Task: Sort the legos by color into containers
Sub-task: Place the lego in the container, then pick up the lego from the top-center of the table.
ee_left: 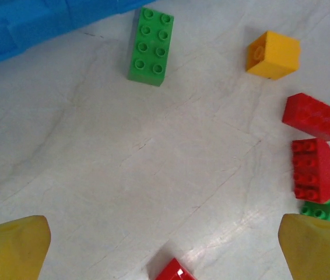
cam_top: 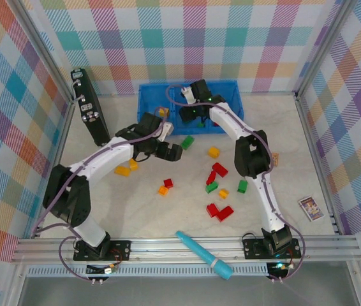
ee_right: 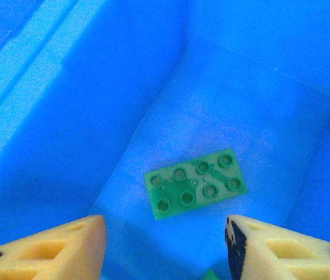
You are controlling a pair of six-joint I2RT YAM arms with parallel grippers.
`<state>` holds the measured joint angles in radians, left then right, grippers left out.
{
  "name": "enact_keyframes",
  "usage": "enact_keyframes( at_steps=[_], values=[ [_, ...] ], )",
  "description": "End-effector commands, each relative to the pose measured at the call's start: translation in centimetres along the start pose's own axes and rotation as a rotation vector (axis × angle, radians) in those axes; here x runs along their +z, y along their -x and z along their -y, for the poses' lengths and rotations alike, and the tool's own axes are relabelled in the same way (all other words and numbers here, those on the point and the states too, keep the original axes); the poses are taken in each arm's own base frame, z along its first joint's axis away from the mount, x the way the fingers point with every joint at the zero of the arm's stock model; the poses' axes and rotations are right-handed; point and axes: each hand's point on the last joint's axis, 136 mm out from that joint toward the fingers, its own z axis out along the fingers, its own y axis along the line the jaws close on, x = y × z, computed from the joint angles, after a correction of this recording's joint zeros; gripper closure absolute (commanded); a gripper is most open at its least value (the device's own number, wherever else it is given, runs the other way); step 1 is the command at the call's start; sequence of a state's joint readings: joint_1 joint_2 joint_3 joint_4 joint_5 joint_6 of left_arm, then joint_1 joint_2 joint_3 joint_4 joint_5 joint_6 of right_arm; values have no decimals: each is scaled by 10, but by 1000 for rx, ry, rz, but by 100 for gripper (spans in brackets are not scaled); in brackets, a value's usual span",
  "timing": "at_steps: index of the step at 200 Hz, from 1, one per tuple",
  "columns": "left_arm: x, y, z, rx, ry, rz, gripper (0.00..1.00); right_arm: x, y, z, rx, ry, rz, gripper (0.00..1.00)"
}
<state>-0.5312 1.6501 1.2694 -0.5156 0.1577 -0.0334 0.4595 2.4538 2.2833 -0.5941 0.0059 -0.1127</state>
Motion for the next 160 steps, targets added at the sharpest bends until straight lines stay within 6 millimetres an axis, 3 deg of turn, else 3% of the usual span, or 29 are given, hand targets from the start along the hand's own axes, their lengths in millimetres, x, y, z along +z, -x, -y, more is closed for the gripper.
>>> enact_keyframes(
  at_steps=[1, 28, 66, 103, 160],
  values=[
    [6, 29, 9, 41, 36, 70, 3, -62, 43, -9, -25, 17, 116, 43],
    [32, 37, 11, 94, 96, 40, 5, -99, 50, -11, -48, 8, 144, 44],
    [70, 39, 3, 115, 156, -13, 6, -153, 37, 0, -40, -69, 161, 44],
    [90, 41, -3, 118, 184, -43, 7, -199, -7, 32, 99, -206, 117, 45],
    [121, 50, -1, 125, 168, -67, 12, -257, -94, 86, 379, -360, 19, 47]
  ],
)
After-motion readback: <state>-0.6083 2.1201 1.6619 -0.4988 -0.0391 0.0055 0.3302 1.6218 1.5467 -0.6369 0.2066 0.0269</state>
